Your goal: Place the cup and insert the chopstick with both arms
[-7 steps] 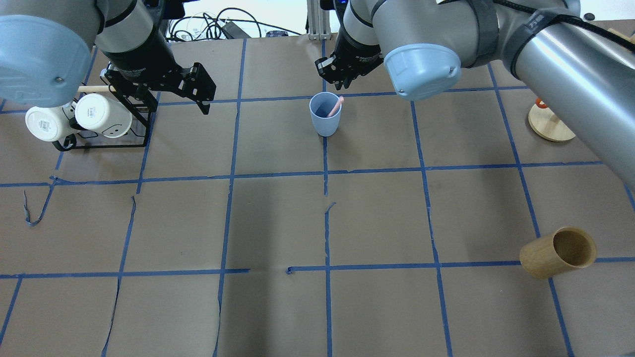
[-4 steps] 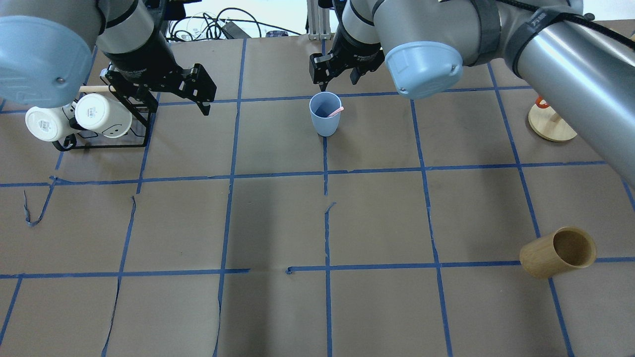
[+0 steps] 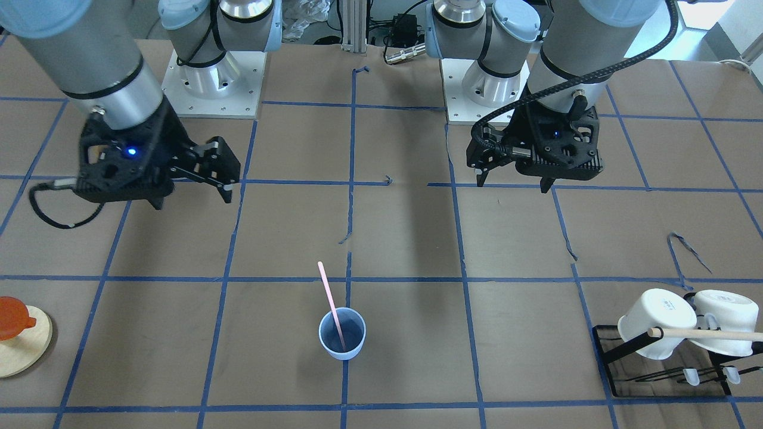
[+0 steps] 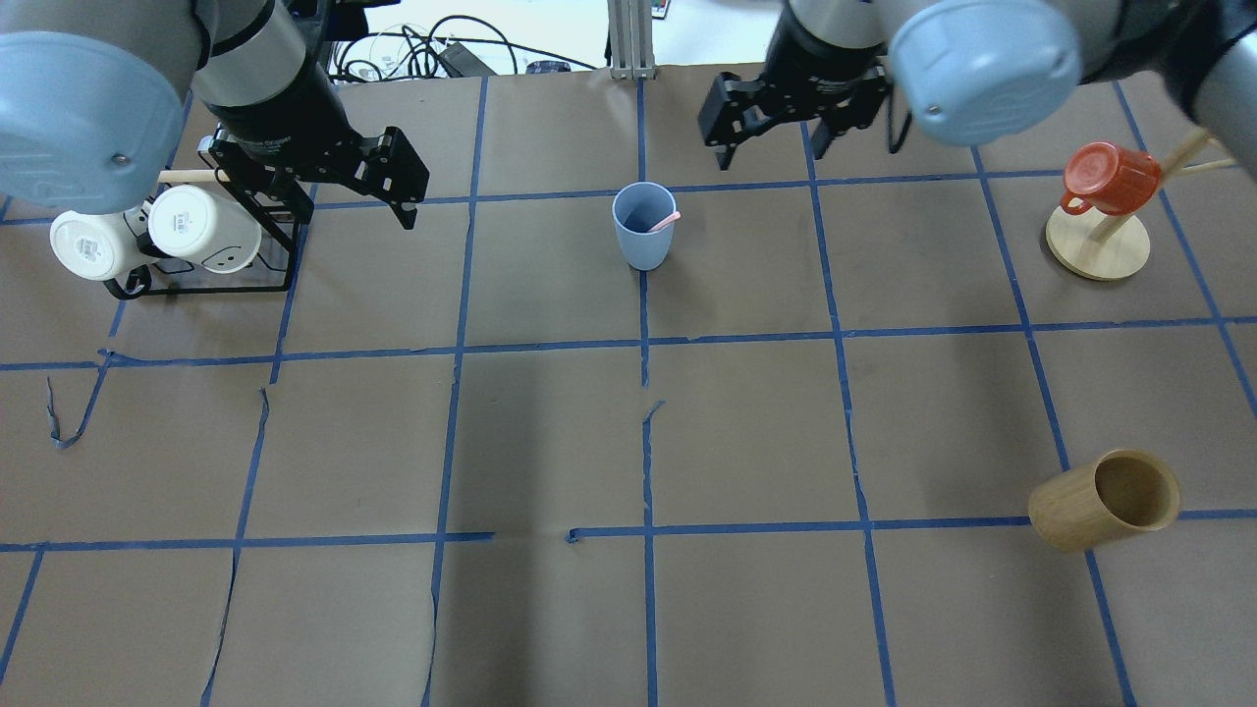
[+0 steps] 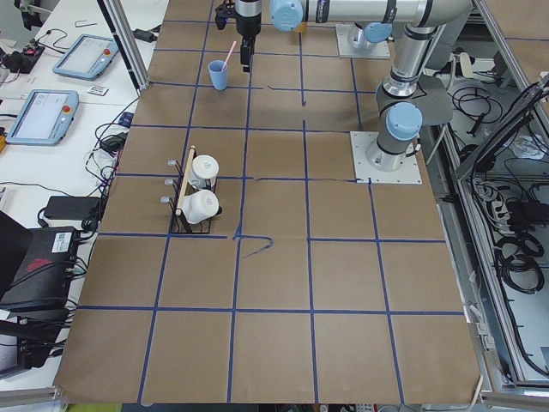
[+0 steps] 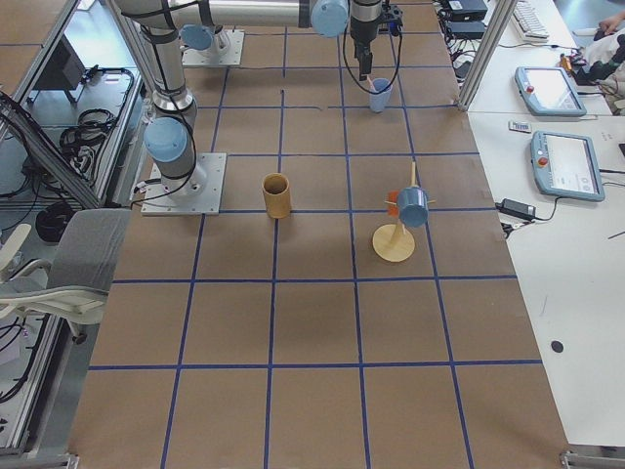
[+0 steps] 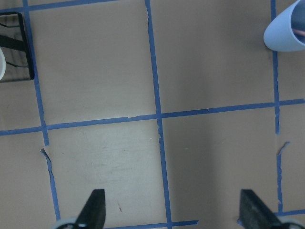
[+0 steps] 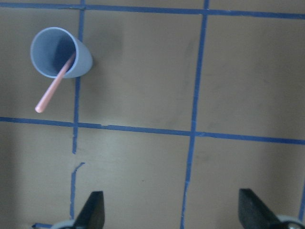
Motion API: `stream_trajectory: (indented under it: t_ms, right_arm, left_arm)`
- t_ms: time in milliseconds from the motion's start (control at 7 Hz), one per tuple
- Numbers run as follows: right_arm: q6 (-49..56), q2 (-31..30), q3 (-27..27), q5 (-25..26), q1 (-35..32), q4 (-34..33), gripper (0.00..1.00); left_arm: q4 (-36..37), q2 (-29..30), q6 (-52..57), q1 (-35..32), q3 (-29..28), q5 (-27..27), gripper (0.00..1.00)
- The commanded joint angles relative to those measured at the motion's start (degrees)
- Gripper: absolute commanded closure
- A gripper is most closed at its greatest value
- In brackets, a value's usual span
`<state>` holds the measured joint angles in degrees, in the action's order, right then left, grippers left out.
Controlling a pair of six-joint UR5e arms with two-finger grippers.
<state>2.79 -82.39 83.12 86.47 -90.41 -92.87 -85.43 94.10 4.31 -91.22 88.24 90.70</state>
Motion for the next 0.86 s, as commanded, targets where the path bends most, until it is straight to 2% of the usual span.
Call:
stream_trajectory:
  t_ms: [0, 286, 714]
  right_arm:
    - [-0.1, -3.8, 0.6, 3.8, 2.1, 3.9, 0.00]
    - [-0.2, -6.7, 3.0, 8.3, 1.8, 7.0, 0.00]
    - [-0.1, -6.7, 3.4, 7.3, 1.8, 7.0, 0.00]
  left_arm:
    - [-0.3, 0.2, 0.0, -0.1, 0.1, 0.0, 0.00]
    - [-0.1, -0.1, -0.1, -0.2, 0.9, 0.0, 0.00]
    - [-0.2, -0.1, -0.1, -0.2, 0.9, -0.1, 0.00]
